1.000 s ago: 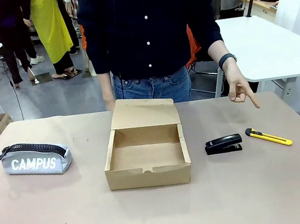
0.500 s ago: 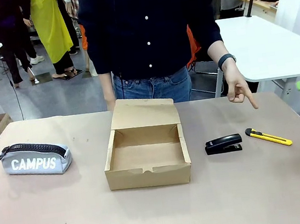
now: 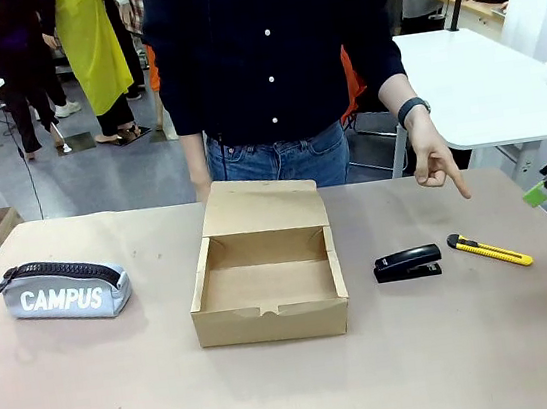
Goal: Pack the item into the box.
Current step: Pick up the item indicated by the person and place it inside the Mailer Box.
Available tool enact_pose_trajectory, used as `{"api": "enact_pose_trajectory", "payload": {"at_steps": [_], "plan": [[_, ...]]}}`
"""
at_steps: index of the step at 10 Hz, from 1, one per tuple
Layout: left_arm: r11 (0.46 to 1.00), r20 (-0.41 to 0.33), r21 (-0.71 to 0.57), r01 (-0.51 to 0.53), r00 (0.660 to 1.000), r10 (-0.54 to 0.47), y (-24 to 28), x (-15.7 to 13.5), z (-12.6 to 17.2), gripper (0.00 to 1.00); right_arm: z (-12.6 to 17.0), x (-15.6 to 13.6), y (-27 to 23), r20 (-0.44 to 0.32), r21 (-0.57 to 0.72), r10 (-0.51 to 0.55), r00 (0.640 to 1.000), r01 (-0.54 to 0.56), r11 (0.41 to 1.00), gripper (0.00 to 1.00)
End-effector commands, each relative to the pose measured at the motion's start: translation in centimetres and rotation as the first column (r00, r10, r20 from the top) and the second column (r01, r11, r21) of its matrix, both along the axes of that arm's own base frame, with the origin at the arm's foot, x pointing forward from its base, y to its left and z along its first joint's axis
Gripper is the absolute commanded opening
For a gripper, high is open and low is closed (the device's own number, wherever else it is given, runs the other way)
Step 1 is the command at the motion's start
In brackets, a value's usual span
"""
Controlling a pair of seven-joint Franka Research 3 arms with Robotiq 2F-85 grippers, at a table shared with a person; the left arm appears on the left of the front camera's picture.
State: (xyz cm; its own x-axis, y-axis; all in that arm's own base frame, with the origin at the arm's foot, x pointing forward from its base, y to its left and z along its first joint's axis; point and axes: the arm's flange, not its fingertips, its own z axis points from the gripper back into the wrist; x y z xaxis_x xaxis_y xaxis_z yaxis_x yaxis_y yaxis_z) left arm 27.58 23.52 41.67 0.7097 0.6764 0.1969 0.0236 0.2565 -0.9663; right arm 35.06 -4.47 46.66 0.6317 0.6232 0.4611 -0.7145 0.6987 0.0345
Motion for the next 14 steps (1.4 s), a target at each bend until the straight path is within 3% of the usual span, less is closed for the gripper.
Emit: {"api": "enact_pose_trajectory", "payload": {"at_steps": [1,2,4,5,6,8,9,10,13,14], "plan": [[1.000,0.034,-0.001,-0.001,0.999,0.001,0.1,0.0,0.1,1.00,-2.5,-2.4,2.2,0.086,-0.057,0.093,0.992,-0.088,0.995,1.00],[1.000,0.034,-0.001,-0.001,0.999,0.001,0.1,0.0,0.1,1.00,-3.3,-2.2,3.4,0.098,-0.114,0.150,0.984,-0.139,0.984,1.00],[1.000,0.034,-0.001,-0.001,0.999,0.001,0.1,0.0,0.1,1.00,-4.9,-1.2,4.7,-0.052,-0.177,0.191,0.980,-0.197,0.964,1.00],[1.000,0.034,-0.001,-0.001,0.999,0.001,0.1,0.0,0.1,1.00,-5.1,-0.5,4.7,-0.059,-0.154,0.099,0.993,-0.108,0.982,1.00],[1.000,0.034,-0.001,-0.001,0.999,0.001,0.1,0.0,0.1,1.00,-1.4,1.1,4.6,-0.005,-0.126,0.177,0.984,-0.177,0.976,1.00],[1.000,0.034,-0.001,-0.001,0.999,0.001,0.1,0.0,0.1,1.00,-1.4,1.1,4.6,-0.005,-0.126,0.177,0.984,-0.177,0.976,1.00],[1.000,0.034,-0.001,-0.001,0.999,0.001,0.1,0.0,0.1,1.00,-2.5,1.5,5.0,-0.035,-0.132,0.169,0.985,-0.172,0.976,1.00],[1.000,0.034,-0.001,-0.001,0.999,0.001,0.1,0.0,0.1,1.00,-2.8,2.1,5.4,-0.051,-0.228,0.269,0.962,-0.274,0.934,1.00],[1.000,0.034,-0.001,-0.001,0.999,0.001,0.1,0.0,0.1,1.00,-5.0,5.8,4.1,-0.173,-0.347,0.269,0.947,-0.314,0.884,1.00],[1.000,0.034,-0.001,-0.001,0.999,0.001,0.1,0.0,0.1,1.00,-6.2,7.0,4.1,-0.177,-0.390,0.217,0.960,-0.271,0.880,1.00]]}}
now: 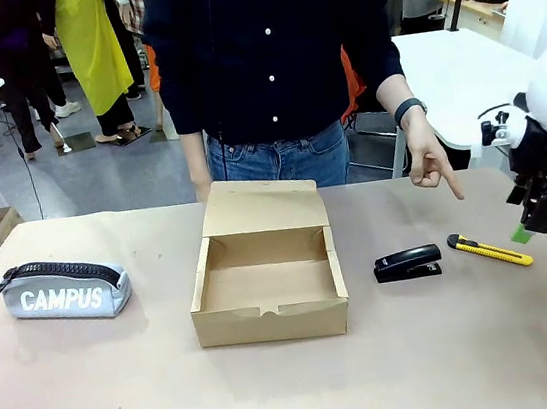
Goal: Pack the item into the box.
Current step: Pick up the item indicated by the person and place it inside the Mailer Box.
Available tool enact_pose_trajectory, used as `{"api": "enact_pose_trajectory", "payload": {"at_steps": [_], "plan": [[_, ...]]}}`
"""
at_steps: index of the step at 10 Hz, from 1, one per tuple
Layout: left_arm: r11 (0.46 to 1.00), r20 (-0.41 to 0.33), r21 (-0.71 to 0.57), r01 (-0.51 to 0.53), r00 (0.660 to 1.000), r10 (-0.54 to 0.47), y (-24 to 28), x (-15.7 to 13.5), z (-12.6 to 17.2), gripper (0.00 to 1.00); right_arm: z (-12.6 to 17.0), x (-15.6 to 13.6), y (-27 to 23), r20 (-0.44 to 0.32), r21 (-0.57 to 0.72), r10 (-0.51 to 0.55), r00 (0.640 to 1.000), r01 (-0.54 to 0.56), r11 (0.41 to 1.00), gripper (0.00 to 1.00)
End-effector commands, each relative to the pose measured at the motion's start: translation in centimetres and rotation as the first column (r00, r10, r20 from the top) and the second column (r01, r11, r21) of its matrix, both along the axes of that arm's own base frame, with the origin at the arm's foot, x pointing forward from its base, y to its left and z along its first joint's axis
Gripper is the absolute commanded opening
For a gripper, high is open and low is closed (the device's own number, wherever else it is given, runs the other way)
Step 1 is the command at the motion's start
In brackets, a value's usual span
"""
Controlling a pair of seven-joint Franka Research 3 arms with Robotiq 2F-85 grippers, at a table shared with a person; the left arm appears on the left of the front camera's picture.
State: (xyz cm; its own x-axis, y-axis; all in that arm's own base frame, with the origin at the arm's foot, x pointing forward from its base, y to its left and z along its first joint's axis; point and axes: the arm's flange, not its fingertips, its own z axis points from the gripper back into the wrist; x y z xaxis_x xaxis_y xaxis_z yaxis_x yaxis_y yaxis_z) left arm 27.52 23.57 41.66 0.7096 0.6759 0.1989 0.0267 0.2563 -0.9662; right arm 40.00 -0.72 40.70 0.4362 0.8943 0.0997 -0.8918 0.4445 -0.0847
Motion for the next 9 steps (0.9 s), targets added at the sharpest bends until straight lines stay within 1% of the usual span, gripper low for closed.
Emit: {"api": "enact_pose_trajectory", "payload": {"at_steps": [1,4,6,7,8,9], "plan": [[1.000,0.031,0.000,-0.002,1.000,0.002,0.1,0.1,0.1,1.00,-1.3,2.9,0.3,-0.016,-0.017,-0.032,0.999,0.032,0.999,1.00],[1.000,0.031,0.000,-0.002,1.000,0.002,0.1,0.1,0.1,1.00,-4.2,4.8,0.0,-0.050,0.018,-0.087,0.995,0.088,0.996,1.00],[1.000,0.031,0.000,-0.002,1.000,0.002,0.1,0.1,0.1,1.00,-6.0,5.6,-0.2,-0.051,0.025,-0.098,0.994,0.100,0.995,1.00],[1.000,0.031,0.000,-0.002,1.000,0.002,0.1,0.1,0.1,1.00,-7.2,6.3,-0.1,-0.034,0.023,-0.101,0.994,0.102,0.995,1.00],[1.000,0.031,0.000,-0.002,1.000,0.002,0.1,0.1,0.1,1.00,-8.2,7.0,-0.1,-0.032,0.038,-0.100,0.994,0.101,0.994,1.00],[1.000,0.031,0.000,-0.002,1.000,0.002,0.1,0.1,0.1,1.00,-9.0,7.5,-0.3,-0.061,0.051,-0.098,0.993,0.101,0.994,1.00]]}}
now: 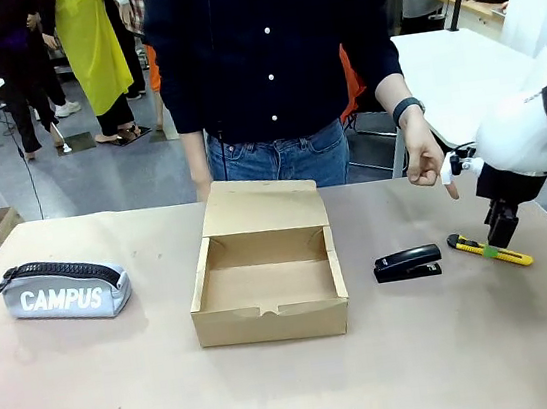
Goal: Pack the item into the box.
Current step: Pick up the item indicated by the person and place it inside the Mailer Box.
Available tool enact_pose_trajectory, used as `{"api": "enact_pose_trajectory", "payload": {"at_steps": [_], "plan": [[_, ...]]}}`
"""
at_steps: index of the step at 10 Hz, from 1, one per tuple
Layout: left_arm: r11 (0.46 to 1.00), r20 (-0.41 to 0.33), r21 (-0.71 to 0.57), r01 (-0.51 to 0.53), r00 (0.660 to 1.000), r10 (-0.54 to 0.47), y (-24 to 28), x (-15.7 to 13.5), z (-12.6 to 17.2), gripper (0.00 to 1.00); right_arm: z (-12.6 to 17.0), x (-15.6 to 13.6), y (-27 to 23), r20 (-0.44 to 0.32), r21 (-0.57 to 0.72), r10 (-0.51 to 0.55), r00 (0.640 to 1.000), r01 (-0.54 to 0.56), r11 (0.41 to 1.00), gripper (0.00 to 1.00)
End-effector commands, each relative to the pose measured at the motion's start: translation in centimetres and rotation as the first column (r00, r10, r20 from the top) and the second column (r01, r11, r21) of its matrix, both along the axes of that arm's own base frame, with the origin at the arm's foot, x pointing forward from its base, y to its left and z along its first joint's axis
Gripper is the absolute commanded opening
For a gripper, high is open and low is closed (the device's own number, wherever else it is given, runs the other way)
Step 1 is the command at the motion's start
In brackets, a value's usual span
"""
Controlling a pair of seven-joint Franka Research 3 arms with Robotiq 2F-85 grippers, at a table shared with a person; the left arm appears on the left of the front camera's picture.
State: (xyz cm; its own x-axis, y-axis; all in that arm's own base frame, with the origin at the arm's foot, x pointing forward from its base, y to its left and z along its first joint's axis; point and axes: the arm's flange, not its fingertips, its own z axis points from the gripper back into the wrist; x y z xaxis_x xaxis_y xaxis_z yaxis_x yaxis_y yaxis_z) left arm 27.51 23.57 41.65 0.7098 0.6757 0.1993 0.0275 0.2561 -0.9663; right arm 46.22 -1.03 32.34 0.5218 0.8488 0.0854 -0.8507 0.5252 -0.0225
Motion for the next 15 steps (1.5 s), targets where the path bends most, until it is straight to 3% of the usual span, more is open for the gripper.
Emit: {"api": "enact_pose_trajectory", "payload": {"at_steps": [1,9,10,11,12,13,15], "plan": [[1.000,0.030,0.000,-0.002,1.000,0.002,0.1,0.1,0.1,1.00,-1.2,1.5,-0.2,-0.026,0.050,-0.007,1.000,0.008,0.999,1.00],[1.000,0.030,0.000,-0.002,1.000,0.002,0.1,0.1,0.1,1.00,-2.5,2.1,0.0,-0.070,0.014,-0.017,0.997,0.018,1.000,1.00],[1.000,0.030,0.000,-0.002,1.000,0.002,0.1,0.1,0.1,1.00,-2.5,2.2,0.1,-0.070,0.010,-0.016,0.997,0.017,1.000,0.93],[1.000,0.030,0.000,-0.002,1.000,0.002,0.1,0.1,0.1,1.00,-2.5,2.1,0.0,-0.080,0.002,-0.012,0.997,0.012,1.000,0.44],[1.000,0.030,0.000,-0.002,1.000,0.002,0.1,0.1,0.1,1.00,-2.5,2.1,0.0,-0.089,0.004,-0.014,0.996,0.014,1.000,0.37],[1.000,0.030,0.000,-0.002,1.000,0.002,0.1,0.1,0.1,1.00,-2.5,2.1,0.0,-0.098,0.009,-0.016,0.995,0.017,1.000,0.00],[1.000,0.030,0.000,-0.002,1.000,0.002,0.1,0.1,0.1,1.00,-2.7,2.2,-0.1,-0.113,0.010,-0.017,0.993,0.019,1.000,0.00]]}}
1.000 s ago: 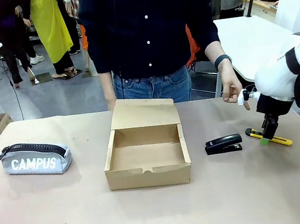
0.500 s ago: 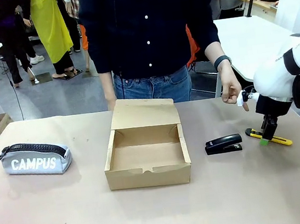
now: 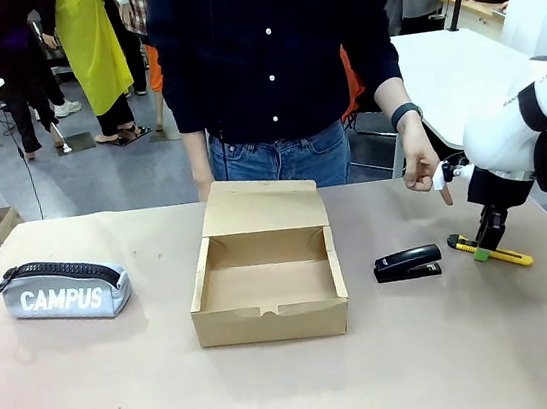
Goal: Pack the item into the box.
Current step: Pick up the item indicated by the person and place it inside the Mailer Box.
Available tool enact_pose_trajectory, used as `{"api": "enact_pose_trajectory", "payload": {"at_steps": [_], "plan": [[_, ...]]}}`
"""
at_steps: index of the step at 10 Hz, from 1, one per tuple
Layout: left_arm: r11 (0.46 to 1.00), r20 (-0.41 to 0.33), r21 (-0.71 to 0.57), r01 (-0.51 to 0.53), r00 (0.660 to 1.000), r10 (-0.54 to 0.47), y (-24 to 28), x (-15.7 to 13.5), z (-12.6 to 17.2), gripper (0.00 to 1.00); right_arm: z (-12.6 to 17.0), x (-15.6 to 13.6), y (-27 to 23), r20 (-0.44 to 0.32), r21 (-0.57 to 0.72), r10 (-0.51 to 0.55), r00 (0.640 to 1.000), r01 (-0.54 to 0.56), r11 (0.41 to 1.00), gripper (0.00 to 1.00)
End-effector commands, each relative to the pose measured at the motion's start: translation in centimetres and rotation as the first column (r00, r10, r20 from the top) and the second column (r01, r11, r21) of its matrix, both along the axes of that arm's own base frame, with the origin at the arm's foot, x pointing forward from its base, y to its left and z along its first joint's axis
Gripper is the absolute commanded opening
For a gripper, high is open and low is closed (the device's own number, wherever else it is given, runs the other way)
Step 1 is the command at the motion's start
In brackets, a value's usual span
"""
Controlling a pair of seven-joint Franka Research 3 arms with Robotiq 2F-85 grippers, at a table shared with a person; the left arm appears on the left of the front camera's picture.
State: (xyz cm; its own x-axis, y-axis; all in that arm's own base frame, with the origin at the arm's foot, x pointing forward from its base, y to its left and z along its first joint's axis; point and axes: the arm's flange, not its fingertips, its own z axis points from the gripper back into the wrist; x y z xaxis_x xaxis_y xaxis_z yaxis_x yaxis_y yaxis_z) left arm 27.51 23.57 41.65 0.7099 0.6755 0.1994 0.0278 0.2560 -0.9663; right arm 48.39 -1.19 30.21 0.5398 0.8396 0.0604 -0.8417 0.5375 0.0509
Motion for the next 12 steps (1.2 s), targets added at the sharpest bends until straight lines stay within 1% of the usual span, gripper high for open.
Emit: {"api": "enact_pose_trajectory", "payload": {"at_steps": [1,3,7,8,9,10,11,12], "plan": [[1.000,0.030,0.000,-0.003,1.000,0.003,0.1,0.1,0.1,1.00,-0.5,0.0,0.1,-0.036,-0.007,-0.001,0.999,0.001,1.000,0.19],[1.000,0.030,0.000,-0.003,1.000,0.003,0.1,0.1,0.1,1.00,-0.4,0.1,0.2,-0.035,-0.008,-0.003,0.999,0.003,1.000,0.00],[1.000,0.030,0.000,-0.003,1.000,0.003,0.1,0.1,0.1,1.00,-0.1,-0.3,0.2,-0.029,-0.014,0.001,1.000,-0.001,1.000,0.00],[1.000,0.030,0.000,-0.003,1.000,0.003,0.1,0.1,0.1,1.00,1.5,-1.0,-0.1,-0.031,-0.018,0.030,0.999,-0.030,0.999,0.00],[1.000,0.030,0.000,-0.003,1.000,0.003,0.1,0.1,0.1,1.00,4.6,-2.7,-0.3,-0.008,-0.011,0.046,0.999,-0.047,0.999,0.00],[1.000,0.030,0.000,-0.003,1.000,0.003,0.1,0.1,0.1,1.00,8.1,-5.1,-0.1,0.002,-0.004,0.063,0.998,-0.063,0.998,0.00],[1.000,0.030,0.000,-0.003,1.000,0.003,0.1,0.1,0.1,1.00,10.8,-7.7,0.3,0.015,-0.018,0.111,0.994,-0.110,0.994,0.00],[1.000,0.030,0.000,-0.003,1.000,0.003,0.1,0.1,0.1,1.00,12.7,-10.0,0.6,0.033,-0.010,0.156,0.987,-0.156,0.988,0.00]]}}
